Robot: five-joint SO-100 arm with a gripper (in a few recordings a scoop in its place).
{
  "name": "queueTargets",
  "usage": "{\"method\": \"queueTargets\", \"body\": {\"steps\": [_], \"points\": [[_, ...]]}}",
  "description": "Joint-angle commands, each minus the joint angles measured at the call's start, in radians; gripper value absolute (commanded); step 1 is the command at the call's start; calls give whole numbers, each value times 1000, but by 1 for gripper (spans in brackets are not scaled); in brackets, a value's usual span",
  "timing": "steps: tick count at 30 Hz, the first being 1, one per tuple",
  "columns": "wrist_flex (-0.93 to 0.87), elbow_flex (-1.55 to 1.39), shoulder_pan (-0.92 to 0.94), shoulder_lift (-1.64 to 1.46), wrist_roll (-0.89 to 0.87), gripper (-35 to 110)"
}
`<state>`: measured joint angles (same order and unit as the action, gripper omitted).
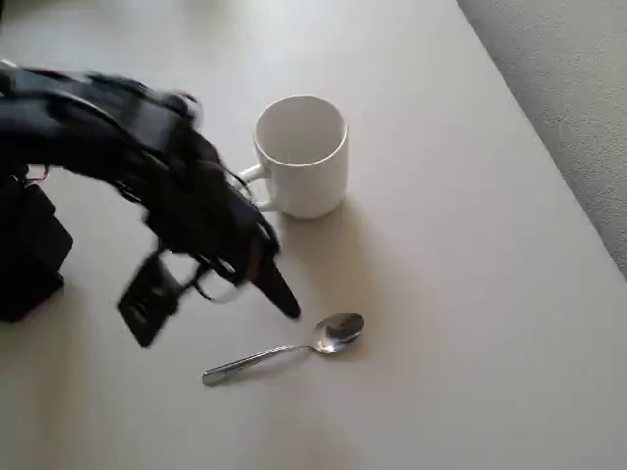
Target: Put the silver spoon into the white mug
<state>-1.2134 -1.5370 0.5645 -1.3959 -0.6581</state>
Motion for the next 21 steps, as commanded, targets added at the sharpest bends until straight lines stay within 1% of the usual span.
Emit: {"method": "queueTargets", "body": {"steps": [1,5,7,14,21], "points": [[-64,276,40,196,-38,28],[-178,522,78,382,-38,28],[-213,597,91,436,-34,28],[-210,621,118,463,-31,28],[-250,624,118,479,-31,27]]}}
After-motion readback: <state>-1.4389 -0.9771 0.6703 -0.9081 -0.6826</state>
